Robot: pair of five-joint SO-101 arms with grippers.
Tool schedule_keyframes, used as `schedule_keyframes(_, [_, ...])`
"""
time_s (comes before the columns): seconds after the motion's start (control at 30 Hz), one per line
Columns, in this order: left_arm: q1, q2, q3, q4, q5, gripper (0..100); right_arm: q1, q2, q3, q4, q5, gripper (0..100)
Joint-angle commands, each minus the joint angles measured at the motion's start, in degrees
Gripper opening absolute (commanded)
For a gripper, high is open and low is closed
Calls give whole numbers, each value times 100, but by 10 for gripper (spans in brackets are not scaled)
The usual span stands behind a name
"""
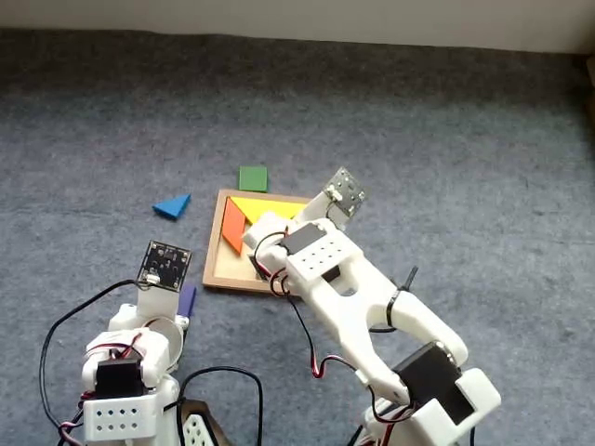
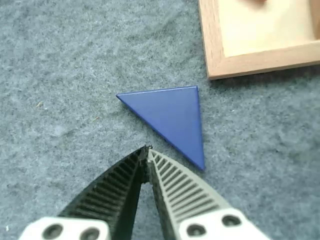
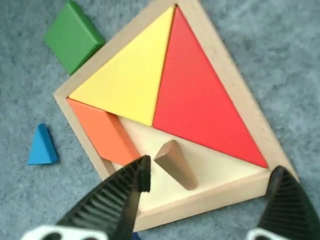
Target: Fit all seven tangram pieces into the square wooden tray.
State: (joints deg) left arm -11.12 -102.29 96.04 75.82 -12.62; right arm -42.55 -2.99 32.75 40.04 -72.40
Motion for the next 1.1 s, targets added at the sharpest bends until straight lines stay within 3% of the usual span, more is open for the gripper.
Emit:
schedule_keyframes(0.0, [-22,-145,110,26,18,6,-4,-110,-321,-48,-35,350])
schedule_keyframes(0.2, [-22,-145,110,26,18,6,-4,-708,-321,479,273,296])
schedule_keyframes(0.4, [-22,-145,110,26,18,6,251,-1508,-286,479,571,4])
schedule_keyframes(0.6, [-22,-145,110,26,18,6,338,-1499,-92,22,1495,3])
schedule_keyframes(0.8, [-22,-145,110,26,18,6,330,-1490,971,-1886,2391,3])
schedule_keyframes(1.07, [-22,-145,110,26,18,6,-286,-1358,1631,-2185,2532,3])
